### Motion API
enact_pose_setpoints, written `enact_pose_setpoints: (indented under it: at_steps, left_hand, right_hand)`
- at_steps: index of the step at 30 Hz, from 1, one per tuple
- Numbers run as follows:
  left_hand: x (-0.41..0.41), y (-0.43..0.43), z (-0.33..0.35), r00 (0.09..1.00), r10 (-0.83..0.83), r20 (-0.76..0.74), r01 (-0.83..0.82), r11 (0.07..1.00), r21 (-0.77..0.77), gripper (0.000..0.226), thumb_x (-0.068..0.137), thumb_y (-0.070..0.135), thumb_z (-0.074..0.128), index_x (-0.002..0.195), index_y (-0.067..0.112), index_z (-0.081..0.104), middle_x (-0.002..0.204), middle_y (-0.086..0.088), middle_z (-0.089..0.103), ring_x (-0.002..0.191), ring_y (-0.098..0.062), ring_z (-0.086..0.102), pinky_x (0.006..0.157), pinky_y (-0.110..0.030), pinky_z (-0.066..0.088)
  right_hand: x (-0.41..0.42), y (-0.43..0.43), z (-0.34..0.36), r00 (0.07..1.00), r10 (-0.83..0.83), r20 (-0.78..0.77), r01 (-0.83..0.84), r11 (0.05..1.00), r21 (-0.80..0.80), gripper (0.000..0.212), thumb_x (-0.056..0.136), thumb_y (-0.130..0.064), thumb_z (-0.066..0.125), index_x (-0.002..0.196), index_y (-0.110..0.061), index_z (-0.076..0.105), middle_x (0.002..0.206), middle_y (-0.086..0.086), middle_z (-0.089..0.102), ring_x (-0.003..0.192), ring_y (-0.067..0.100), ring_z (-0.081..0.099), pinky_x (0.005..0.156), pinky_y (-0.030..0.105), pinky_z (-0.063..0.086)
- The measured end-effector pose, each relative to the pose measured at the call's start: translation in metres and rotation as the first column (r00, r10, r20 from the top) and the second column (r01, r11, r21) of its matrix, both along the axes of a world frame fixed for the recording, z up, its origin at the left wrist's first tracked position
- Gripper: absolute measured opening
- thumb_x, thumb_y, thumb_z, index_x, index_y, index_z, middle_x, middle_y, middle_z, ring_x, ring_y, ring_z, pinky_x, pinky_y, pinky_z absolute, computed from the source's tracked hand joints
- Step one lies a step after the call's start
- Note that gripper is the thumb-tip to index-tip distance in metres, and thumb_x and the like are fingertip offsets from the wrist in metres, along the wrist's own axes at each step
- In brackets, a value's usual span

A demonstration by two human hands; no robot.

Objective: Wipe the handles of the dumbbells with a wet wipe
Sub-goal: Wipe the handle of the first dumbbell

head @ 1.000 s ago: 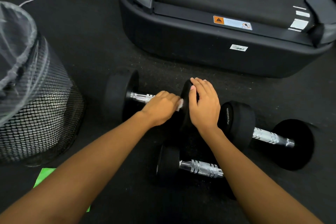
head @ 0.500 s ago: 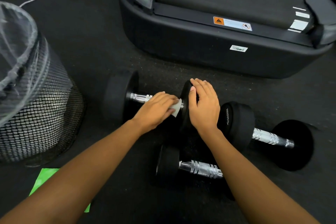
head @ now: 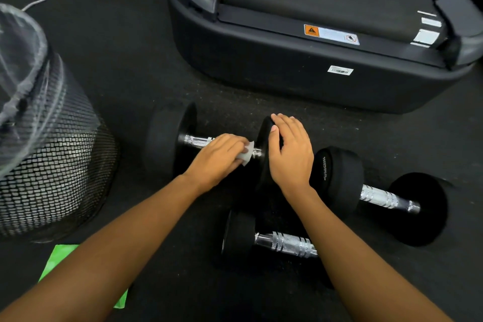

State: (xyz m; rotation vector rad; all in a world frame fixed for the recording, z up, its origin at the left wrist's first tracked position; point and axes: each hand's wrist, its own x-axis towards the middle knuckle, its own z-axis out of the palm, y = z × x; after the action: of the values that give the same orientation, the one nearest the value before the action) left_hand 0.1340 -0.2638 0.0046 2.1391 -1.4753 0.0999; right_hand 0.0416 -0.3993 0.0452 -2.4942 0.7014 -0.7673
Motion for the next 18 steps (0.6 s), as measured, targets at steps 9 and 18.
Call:
enact_pose_setpoints:
  at_steps: [9,18]
  left_hand:
    - [-0.001,0.0,0.002,0.999,-0.045,-0.009,0.045,0.997,0.063,0.031,0.088,0.02,0.05,0.111,0.004,0.062,0.12,-0.01,0.062,0.112,-0.023,0.057,0.099,-0.036,0.044]
    - [-0.007,-0.012,0.005,0.995,0.083,-0.048,-0.077,0.99,0.115,0.035,0.092,0.022,0.055,0.122,0.006,0.057,0.125,-0.009,0.059,0.119,-0.022,0.052,0.107,-0.031,0.031]
  right_hand:
    - [0.0,0.0,0.001,1.0,0.003,0.006,-0.003,1.0,0.01,0.05,0.092,-0.038,0.027,0.125,-0.015,0.059,0.129,0.0,0.058,0.13,0.017,0.042,0.109,0.028,0.026]
    - [0.002,-0.001,0.0,1.0,0.001,0.014,-0.002,1.0,0.017,0.05,0.092,-0.037,0.028,0.124,-0.015,0.059,0.129,0.0,0.059,0.13,0.017,0.042,0.109,0.032,0.03]
